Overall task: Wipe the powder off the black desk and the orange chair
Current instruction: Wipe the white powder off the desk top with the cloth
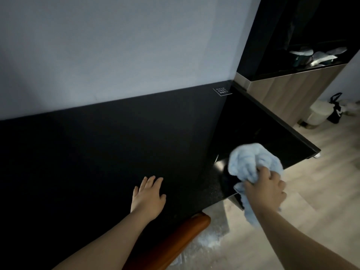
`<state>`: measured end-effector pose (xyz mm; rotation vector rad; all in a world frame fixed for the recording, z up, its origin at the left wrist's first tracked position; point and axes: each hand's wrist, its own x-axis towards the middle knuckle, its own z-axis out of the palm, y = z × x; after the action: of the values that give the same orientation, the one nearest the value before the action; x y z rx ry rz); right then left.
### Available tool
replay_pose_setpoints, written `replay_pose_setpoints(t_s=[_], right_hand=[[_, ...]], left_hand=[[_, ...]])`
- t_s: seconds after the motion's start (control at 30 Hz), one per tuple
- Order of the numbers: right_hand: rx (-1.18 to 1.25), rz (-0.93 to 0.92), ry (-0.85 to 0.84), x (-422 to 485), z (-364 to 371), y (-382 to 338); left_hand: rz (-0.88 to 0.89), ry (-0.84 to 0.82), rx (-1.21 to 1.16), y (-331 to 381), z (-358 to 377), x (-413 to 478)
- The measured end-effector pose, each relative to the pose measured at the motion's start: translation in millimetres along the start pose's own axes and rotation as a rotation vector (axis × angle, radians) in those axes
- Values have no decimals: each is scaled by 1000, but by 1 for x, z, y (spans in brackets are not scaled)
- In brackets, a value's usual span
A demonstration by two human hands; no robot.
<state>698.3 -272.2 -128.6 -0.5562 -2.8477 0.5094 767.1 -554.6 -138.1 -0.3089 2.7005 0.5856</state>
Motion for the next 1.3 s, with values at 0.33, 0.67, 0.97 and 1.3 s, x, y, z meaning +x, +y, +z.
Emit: replay_pose_setpoints(t_s=[0.33,0.67,0.97,1.3], right_hand=[[-142,-497,-308,-70,26,-25],[130,135,-100,-40,-7,44],[-188,-623,-421,-49,-10,28],[282,-428,-273,-42,-36,25]], left_hand=[[-12,45,-120,-4,20,-11],[-13,16,-220,1,19,-40],[-97,-146,-258,31,35,-69],[-279,88,-220,22,62,-144]])
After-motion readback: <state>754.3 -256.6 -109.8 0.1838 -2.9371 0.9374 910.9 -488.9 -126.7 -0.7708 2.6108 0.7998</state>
